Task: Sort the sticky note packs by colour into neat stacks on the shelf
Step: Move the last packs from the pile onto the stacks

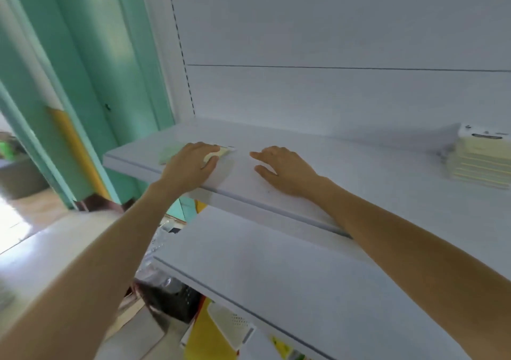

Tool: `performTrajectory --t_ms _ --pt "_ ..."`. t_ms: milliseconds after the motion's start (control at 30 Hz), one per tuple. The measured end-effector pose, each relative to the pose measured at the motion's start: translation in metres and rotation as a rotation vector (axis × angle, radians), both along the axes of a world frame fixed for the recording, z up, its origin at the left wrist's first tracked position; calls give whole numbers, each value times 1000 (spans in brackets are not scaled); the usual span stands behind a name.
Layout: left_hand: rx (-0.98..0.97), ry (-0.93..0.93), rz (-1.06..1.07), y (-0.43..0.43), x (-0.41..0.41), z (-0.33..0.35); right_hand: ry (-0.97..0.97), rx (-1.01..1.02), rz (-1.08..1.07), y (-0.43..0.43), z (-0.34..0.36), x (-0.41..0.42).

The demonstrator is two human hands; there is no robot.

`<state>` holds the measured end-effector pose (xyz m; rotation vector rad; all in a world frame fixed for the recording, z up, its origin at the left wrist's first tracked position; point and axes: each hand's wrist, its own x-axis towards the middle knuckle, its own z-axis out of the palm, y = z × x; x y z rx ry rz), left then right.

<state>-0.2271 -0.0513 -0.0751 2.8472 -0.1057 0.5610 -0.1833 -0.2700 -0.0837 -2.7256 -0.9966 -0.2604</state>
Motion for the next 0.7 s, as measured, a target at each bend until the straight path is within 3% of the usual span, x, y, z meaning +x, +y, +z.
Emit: performTrajectory --t_ms 167,267,500,700 --pt "-57 37 93 77 30 2 130 102 -26 66 2 41" --pt "46 235 65 104 55 1 258 141 -87 100 -4 67" --pt "142 355 30 140 125 -3 365 -37 -50 132 -1 132" --pt "96 421 -29 144 184 1 412 18 -205 126 6 165"
